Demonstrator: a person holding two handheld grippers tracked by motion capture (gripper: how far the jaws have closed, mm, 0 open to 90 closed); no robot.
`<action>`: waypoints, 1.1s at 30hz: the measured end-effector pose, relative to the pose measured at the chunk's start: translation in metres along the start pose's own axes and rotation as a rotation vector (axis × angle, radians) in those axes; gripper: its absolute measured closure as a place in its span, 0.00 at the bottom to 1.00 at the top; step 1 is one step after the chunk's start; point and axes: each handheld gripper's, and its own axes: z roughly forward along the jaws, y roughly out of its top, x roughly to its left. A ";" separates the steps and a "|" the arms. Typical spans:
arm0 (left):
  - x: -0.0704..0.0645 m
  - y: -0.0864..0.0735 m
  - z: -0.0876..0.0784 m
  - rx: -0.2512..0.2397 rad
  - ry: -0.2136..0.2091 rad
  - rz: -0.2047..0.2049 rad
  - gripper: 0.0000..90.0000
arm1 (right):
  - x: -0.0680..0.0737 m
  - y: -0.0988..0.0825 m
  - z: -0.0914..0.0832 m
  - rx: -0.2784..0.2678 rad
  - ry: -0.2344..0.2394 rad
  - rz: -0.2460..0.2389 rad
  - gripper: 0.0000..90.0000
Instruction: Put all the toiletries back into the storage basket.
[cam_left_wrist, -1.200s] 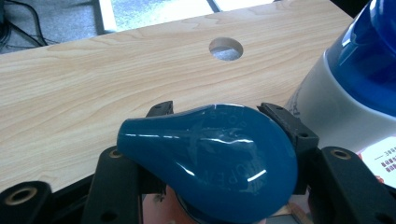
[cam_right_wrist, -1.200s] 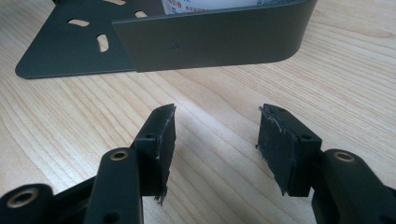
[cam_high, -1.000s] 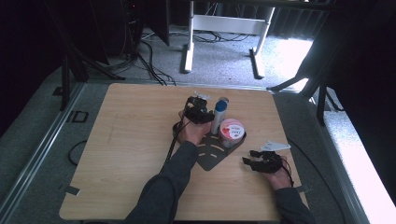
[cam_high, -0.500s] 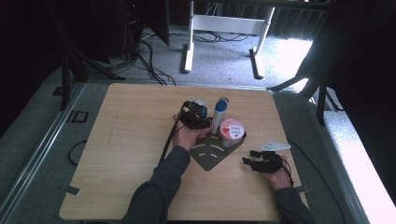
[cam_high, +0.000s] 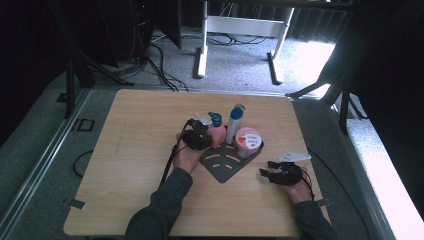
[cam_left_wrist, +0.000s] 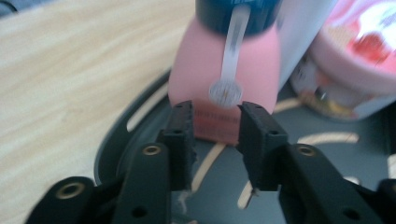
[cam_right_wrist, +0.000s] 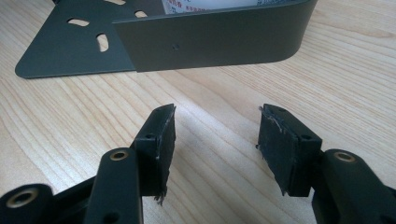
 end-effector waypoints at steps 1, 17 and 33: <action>0.000 -0.003 0.005 0.028 -0.007 0.010 0.77 | 0.000 0.000 0.000 0.000 0.000 0.000 0.51; -0.011 -0.008 0.023 0.085 -0.038 0.048 0.90 | 0.000 0.000 0.000 0.000 0.001 0.001 0.51; -0.004 -0.020 0.011 0.059 -0.056 0.073 0.84 | 0.000 0.000 0.000 0.001 0.003 0.001 0.51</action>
